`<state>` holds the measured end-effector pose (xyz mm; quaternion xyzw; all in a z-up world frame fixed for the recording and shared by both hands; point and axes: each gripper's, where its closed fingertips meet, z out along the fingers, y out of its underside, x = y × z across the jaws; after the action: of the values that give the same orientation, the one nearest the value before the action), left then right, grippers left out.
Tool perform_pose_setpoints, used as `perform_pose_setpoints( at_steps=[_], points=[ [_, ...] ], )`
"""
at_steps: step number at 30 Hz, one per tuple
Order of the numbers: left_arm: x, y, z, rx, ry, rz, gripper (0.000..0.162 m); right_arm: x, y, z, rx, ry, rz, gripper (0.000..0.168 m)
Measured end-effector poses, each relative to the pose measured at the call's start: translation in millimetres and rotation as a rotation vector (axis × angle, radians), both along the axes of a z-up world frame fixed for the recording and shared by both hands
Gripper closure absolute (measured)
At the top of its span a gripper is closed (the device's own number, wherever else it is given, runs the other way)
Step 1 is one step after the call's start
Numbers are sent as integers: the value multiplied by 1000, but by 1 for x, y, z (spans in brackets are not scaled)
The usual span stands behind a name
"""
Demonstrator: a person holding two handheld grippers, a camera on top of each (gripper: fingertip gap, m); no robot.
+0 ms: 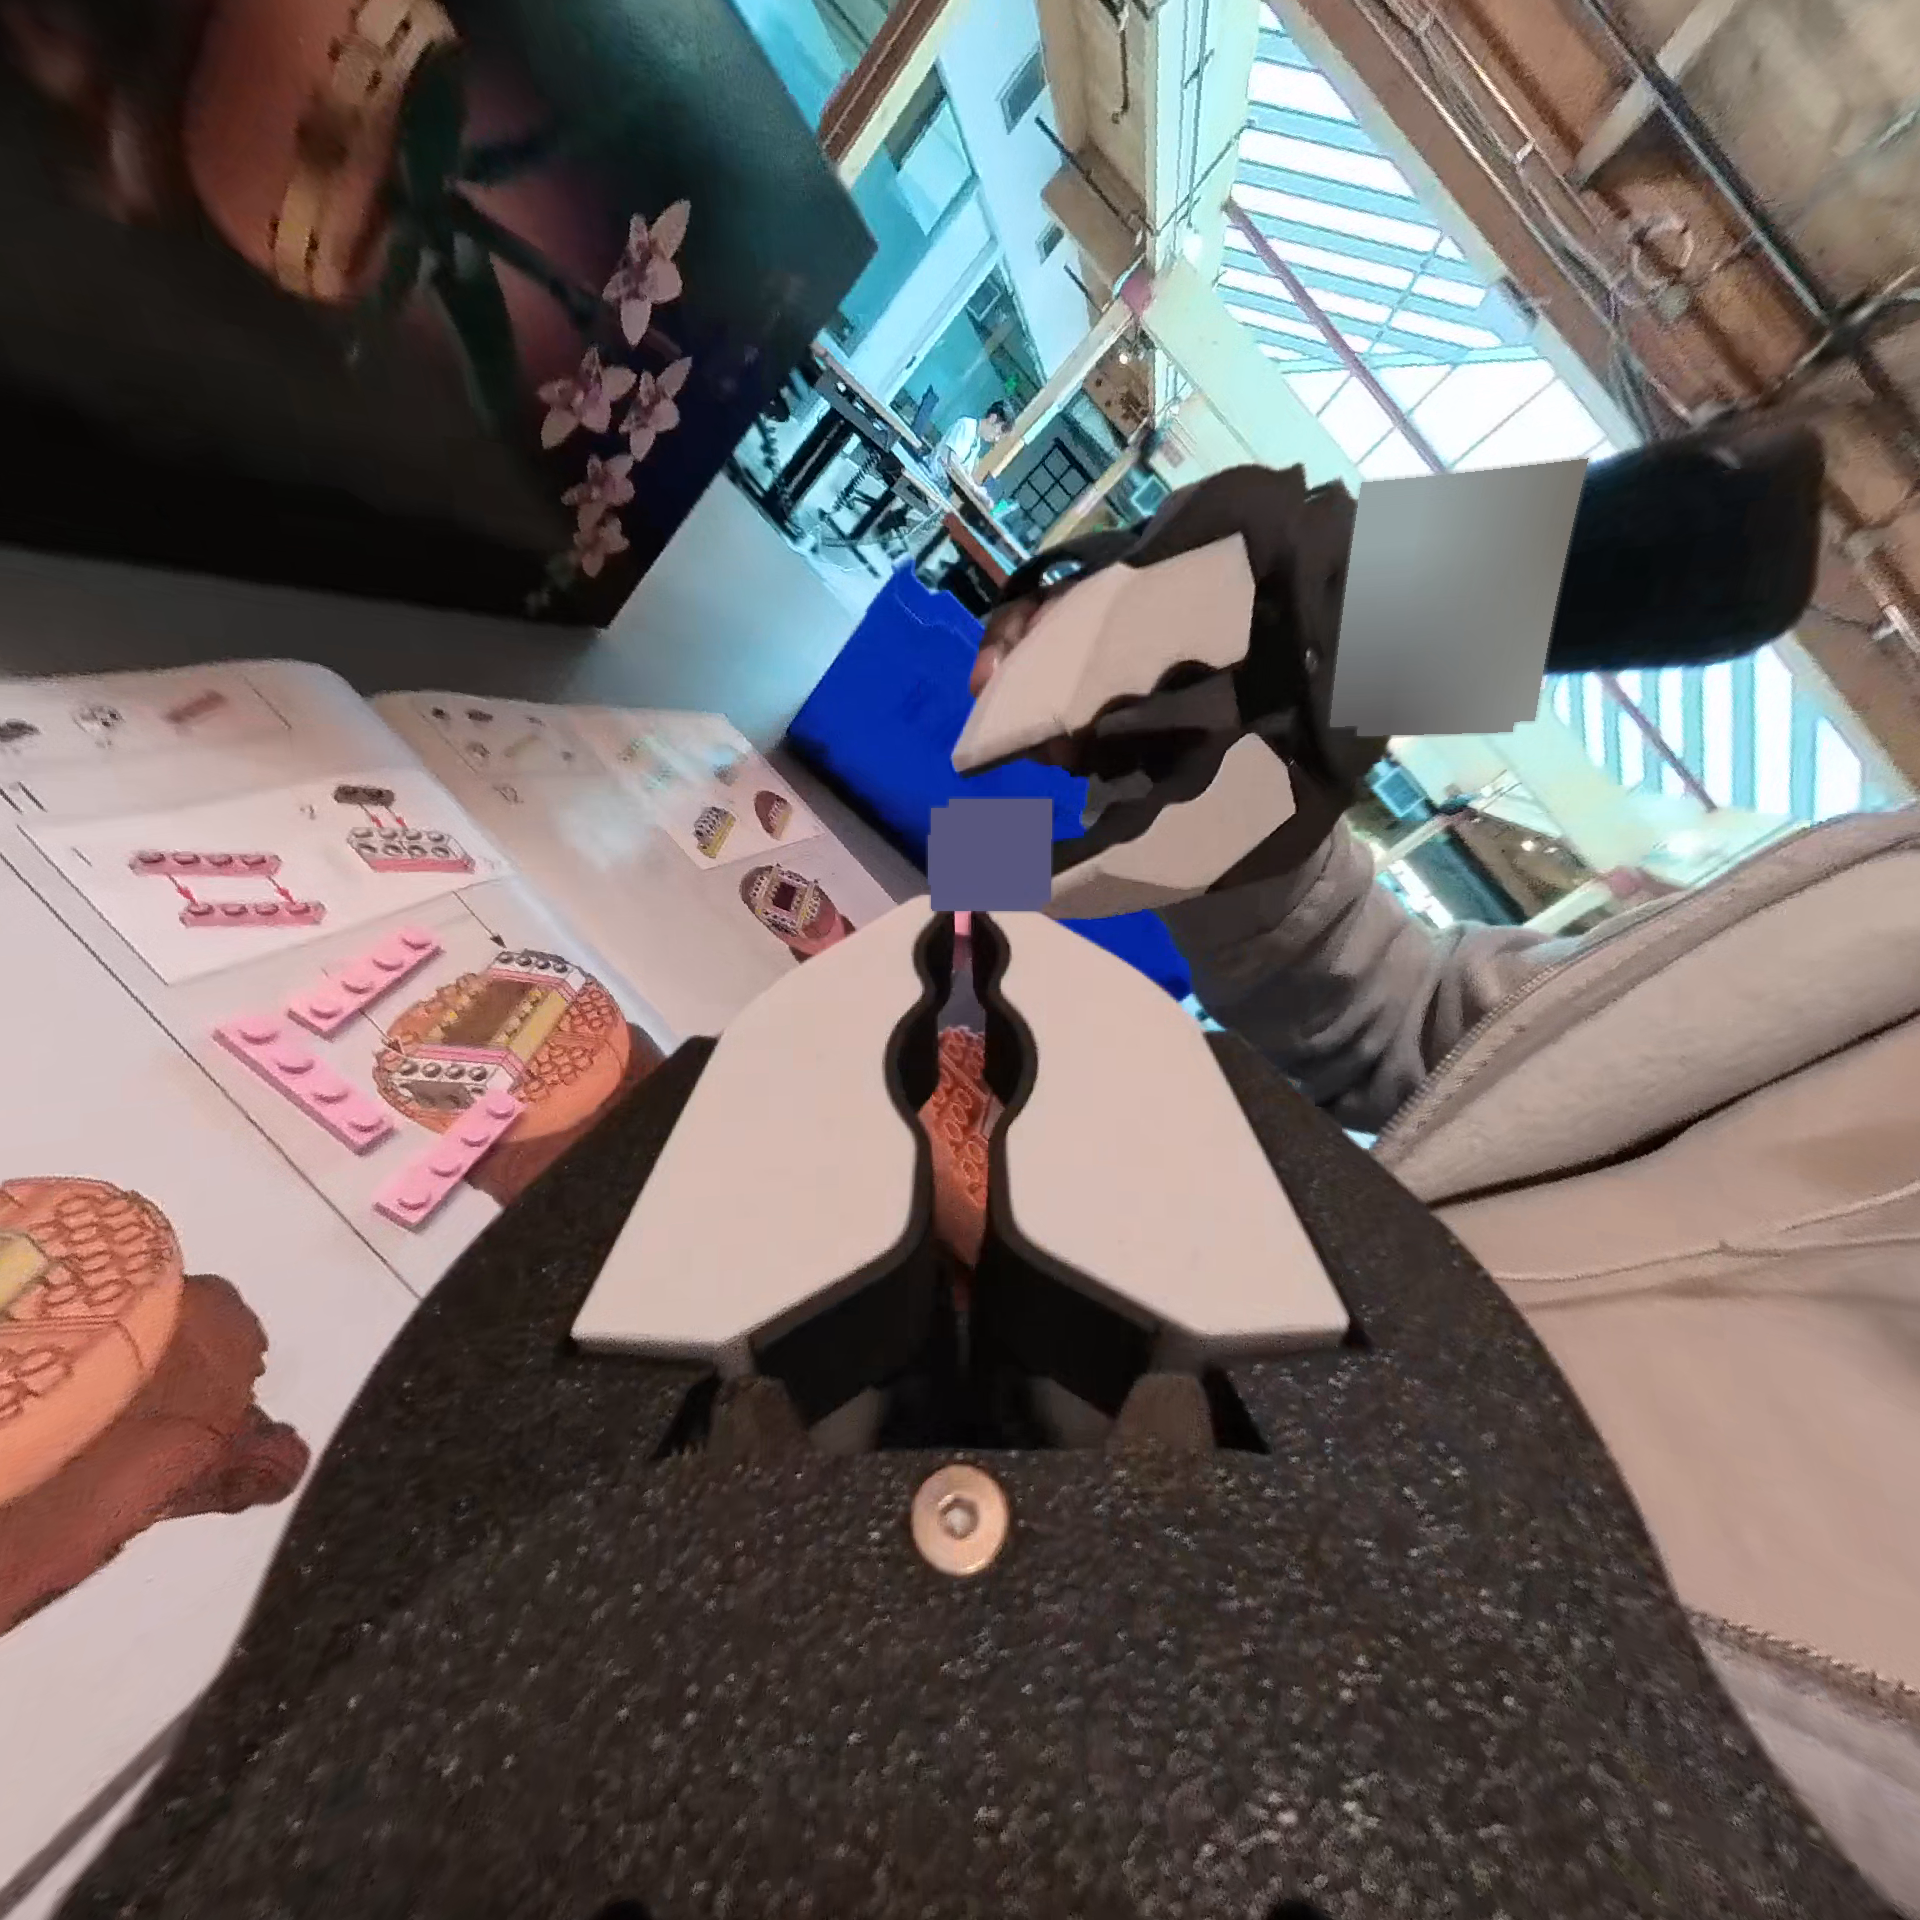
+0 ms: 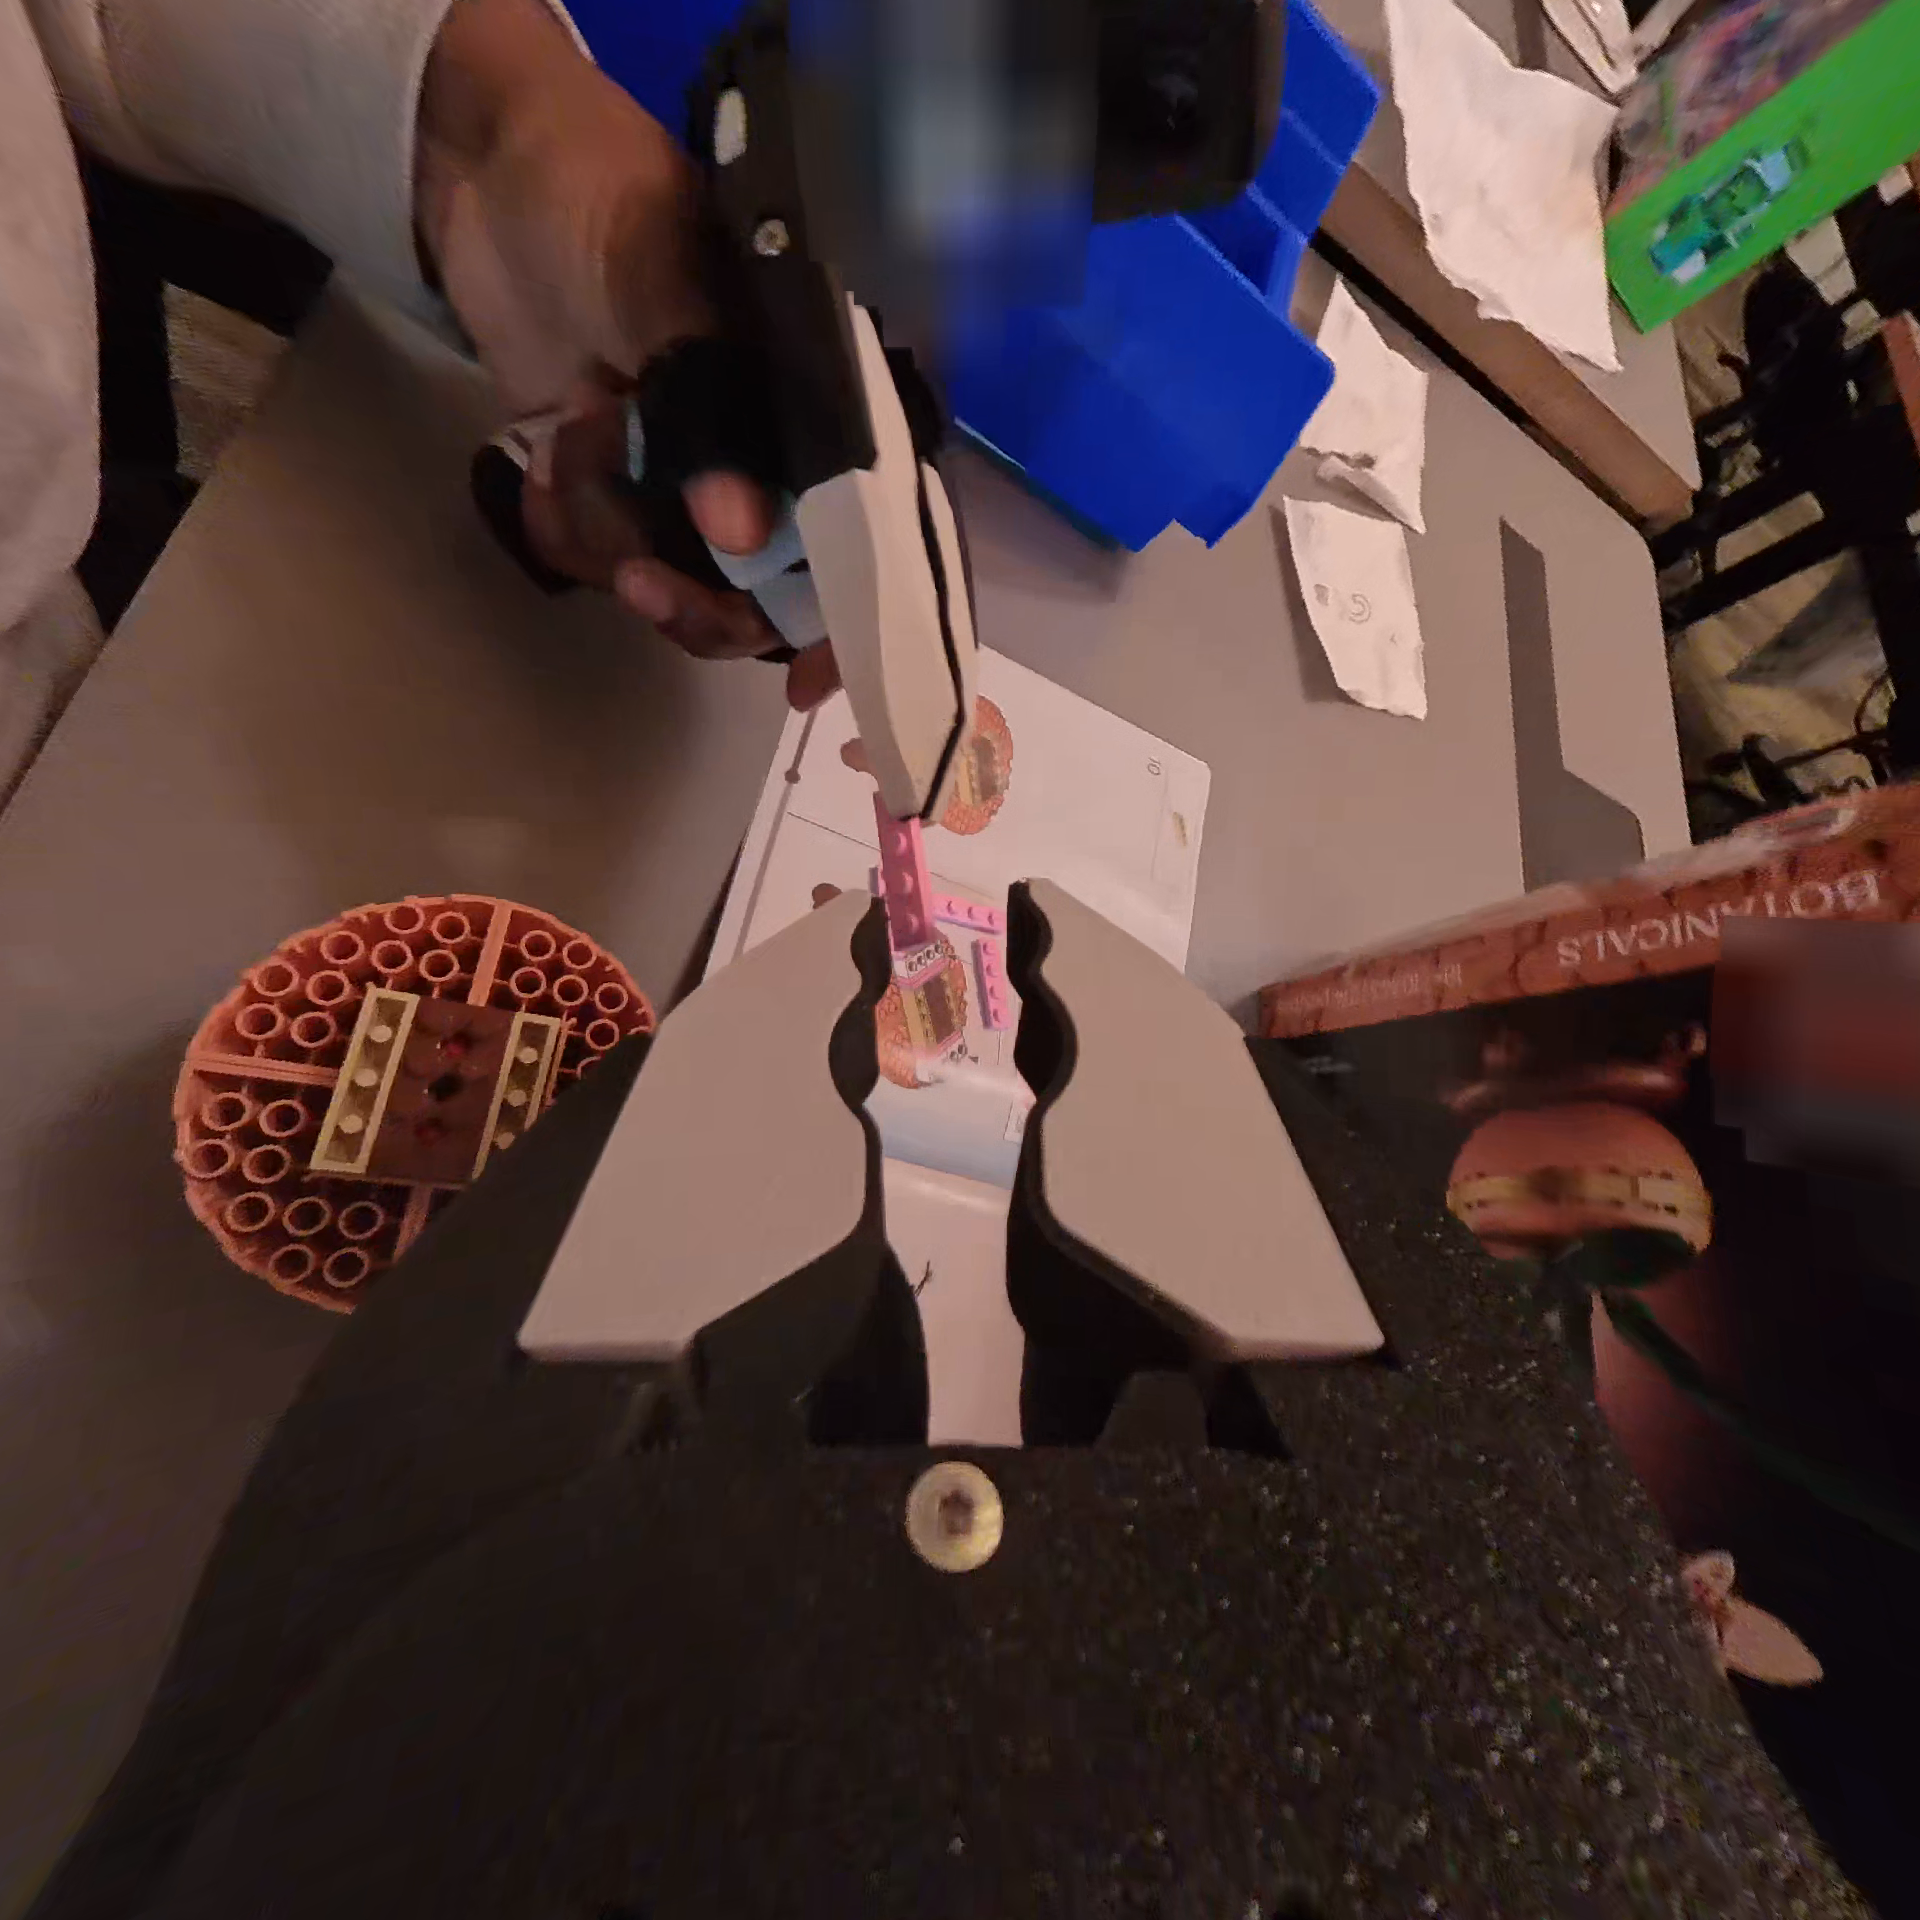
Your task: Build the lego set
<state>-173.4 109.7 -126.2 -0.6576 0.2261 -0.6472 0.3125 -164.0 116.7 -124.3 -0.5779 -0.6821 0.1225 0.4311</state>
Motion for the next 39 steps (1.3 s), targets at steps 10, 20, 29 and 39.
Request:
perform_pose_setpoints(
  at_steps=[10, 20, 29, 39],
  points=[
    [-3, 4, -2, -174, -77, -16, 160, -6, 4, -17, 139, -141, 91, 157],
    [-18, 4, -20, 61, 127, 15, 127, 9, 14, -43, -102, -188, -12, 160],
    [-49, 12, -61, 437, 573, 163, 123, 8, 37, -100, -365, -407, -120, 160],
    [-54, 10, -62, 434, 564, 173, 125, -1, 35, -104, -494, -429, -200, 160]
  ],
)
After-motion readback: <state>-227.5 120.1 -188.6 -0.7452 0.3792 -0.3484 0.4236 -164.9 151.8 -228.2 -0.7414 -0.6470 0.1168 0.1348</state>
